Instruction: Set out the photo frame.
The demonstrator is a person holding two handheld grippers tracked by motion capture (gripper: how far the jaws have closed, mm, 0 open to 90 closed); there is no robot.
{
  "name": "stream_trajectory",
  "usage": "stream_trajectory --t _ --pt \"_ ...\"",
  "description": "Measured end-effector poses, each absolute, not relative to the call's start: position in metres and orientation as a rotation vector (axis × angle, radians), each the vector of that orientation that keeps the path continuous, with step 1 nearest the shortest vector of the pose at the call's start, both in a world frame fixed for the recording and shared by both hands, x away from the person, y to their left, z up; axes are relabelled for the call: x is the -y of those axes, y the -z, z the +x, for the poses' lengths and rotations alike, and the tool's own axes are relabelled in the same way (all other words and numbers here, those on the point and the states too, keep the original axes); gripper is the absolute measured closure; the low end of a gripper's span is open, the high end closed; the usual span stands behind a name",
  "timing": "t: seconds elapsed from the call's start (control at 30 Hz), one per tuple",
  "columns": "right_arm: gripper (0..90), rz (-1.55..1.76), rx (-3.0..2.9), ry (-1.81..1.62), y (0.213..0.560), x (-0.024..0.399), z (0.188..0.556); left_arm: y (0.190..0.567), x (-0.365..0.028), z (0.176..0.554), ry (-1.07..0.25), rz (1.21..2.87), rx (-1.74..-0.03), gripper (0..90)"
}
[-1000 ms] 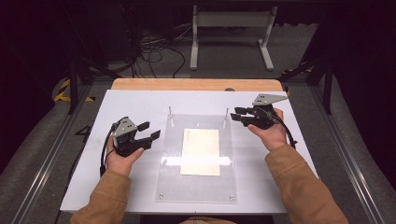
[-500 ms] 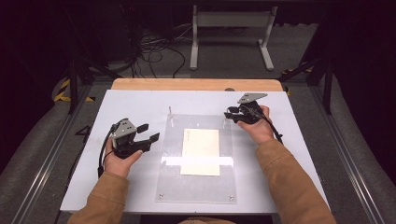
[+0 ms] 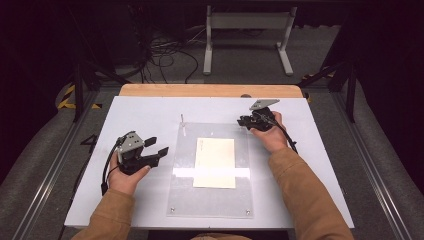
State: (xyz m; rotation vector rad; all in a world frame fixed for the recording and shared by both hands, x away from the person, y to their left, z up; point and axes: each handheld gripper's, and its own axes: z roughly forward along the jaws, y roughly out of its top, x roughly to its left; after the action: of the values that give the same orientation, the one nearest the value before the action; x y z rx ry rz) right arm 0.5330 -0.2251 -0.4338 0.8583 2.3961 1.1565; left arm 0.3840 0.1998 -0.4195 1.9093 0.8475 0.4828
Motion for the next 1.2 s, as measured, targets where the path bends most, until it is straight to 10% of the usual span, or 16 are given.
stream_trajectory --t 1.2 --pt "85.6 1.035 -2.499 -1.046 0.432 0.219 0.55 0.424 -0.2 0.372 -0.468 1.934 -0.818 39.5"
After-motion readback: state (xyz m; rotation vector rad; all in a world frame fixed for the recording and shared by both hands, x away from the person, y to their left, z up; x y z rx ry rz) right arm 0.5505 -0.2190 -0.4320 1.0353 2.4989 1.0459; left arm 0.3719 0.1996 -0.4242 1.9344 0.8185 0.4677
